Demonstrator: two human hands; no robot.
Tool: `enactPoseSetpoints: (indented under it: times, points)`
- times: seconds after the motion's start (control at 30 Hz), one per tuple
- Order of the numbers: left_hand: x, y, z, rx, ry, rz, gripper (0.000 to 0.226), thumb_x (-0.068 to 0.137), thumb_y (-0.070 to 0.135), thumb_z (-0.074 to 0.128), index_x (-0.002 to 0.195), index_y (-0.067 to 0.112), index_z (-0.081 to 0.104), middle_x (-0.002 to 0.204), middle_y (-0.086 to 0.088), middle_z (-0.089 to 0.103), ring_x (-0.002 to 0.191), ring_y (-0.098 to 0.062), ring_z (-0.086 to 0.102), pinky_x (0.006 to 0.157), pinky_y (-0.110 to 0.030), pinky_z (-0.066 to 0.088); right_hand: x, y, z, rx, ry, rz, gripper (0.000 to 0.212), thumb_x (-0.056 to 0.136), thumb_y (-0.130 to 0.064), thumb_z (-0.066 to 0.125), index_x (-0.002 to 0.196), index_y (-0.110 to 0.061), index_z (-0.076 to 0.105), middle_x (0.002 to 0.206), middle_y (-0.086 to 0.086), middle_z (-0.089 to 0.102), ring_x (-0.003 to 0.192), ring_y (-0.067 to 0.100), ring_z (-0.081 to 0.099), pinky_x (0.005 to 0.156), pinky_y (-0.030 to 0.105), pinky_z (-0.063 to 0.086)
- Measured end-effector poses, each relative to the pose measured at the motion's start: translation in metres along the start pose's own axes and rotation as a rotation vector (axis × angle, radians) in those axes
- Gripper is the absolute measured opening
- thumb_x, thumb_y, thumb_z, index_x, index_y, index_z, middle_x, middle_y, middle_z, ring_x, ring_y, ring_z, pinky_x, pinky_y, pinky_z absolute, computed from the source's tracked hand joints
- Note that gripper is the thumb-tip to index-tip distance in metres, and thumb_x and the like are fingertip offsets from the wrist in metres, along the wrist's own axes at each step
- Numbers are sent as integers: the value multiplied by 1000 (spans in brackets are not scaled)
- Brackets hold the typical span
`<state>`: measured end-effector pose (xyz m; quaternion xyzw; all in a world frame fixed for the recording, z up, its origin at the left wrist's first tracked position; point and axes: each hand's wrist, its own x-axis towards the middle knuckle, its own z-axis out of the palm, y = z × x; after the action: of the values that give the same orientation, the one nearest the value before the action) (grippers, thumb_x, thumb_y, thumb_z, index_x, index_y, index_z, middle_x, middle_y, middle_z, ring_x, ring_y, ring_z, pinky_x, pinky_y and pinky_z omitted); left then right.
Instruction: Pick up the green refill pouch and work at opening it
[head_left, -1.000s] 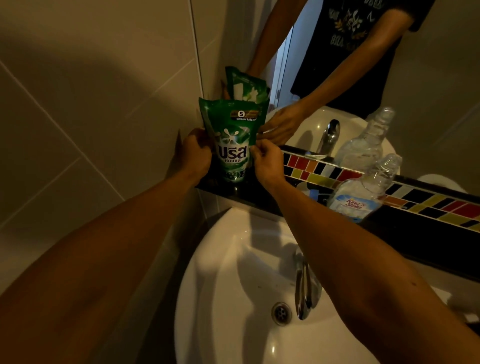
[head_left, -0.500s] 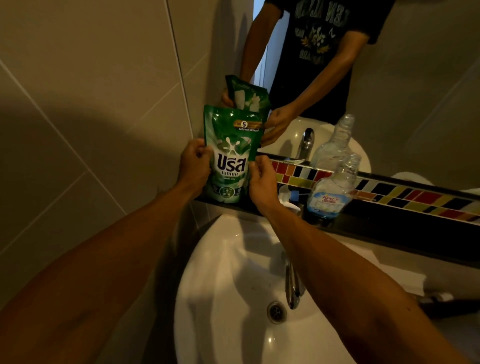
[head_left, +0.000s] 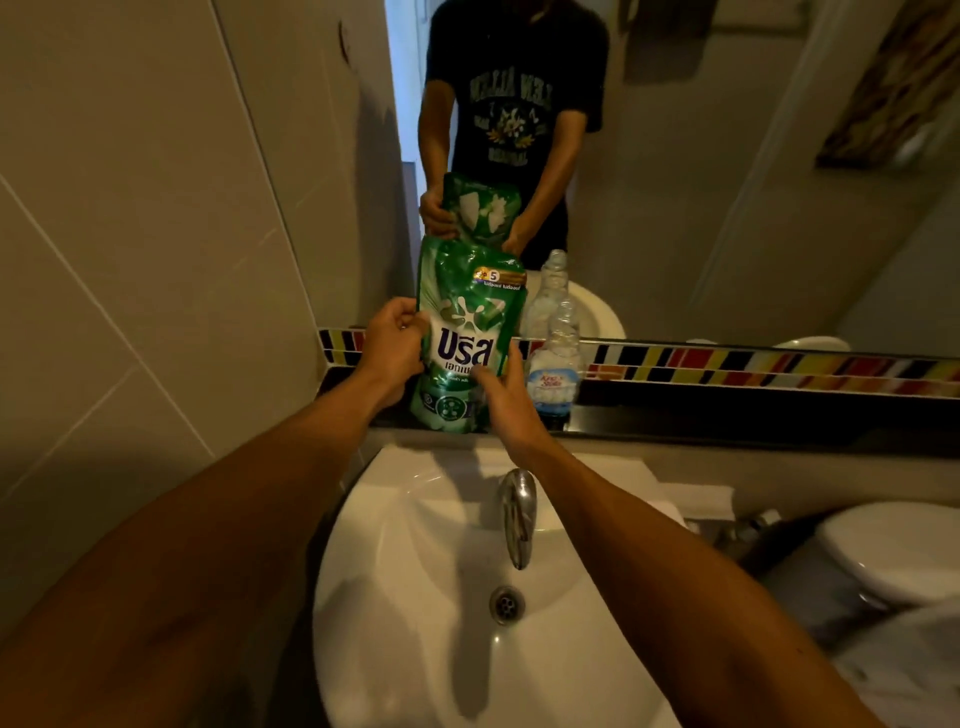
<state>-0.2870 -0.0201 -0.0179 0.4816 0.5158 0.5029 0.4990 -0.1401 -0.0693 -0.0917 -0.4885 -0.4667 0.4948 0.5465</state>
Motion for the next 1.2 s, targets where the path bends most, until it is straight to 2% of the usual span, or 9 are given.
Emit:
enactPoseSetpoints:
  times: [0.13,0.3,0.43,0.5,0.6,0.77,0.9,1.07,1.2]
  points:
    - [-10,8,19,35,-33,-9,16,103,13,47,116,8,56,108,-11,67,93,-25,68,75,-45,59,-17,1,-15,-76,3,-38,96,91,-10,71,160,-45,14,144,-12,54,128,6,57,95,33,58]
    - [-15,19,32,157,-42,9,19,103,14,46,120,13,54,117,-15,65,98,-31,68,78,-57,59,-25,-8,-25,-52,-13,-42,104,94,-8,66,161,-50,-2,155,-3,47,132,13,54,107,46,51]
    - [-17,30,39,241,-65,81,25,102,11,42,124,20,50,110,-13,66,82,-25,70,53,-33,58,-24,-16,-28,-1,-18,-20,103,97,-9,64,161,-49,-5,161,3,43,139,24,52,111,55,47]
    - [-16,34,42,266,-70,88,25,101,9,42,121,22,50,107,-14,66,75,-23,69,46,-28,53,-24,-20,-29,29,-25,8,101,99,-11,62,159,-53,-7,161,4,41,140,26,50,110,55,48]
    - [-14,39,43,290,-83,85,25,101,7,43,121,21,50,103,-16,66,80,-32,69,55,-37,56,-22,-23,-32,47,-37,17,99,101,-12,61,159,-52,-9,160,5,44,139,24,50,109,48,49]
    - [-12,45,45,372,-89,123,28,102,5,42,124,21,48,87,-9,64,75,-28,66,52,-36,54,-23,-26,-33,38,-22,38,98,102,-18,62,160,-50,-11,161,4,43,140,26,50,112,55,46]
    - [-11,50,48,416,-92,120,31,102,3,42,127,20,47,85,-8,62,72,-25,65,62,-47,58,-21,-28,-33,22,-21,65,99,103,-20,61,158,-51,-14,164,3,38,141,25,49,112,54,46]
    - [-8,53,51,465,-107,148,33,100,1,45,128,19,48,86,-18,60,77,-35,63,68,-60,55,-17,-29,-32,17,-28,71,101,101,-24,62,156,-53,-17,163,2,40,141,24,48,113,55,46]
    - [-4,58,52,473,-133,142,36,98,0,49,131,16,47,75,-11,59,67,-31,61,56,-42,54,-13,-28,-32,45,-48,73,104,97,-24,66,157,-54,-14,156,2,50,131,20,57,108,52,50]
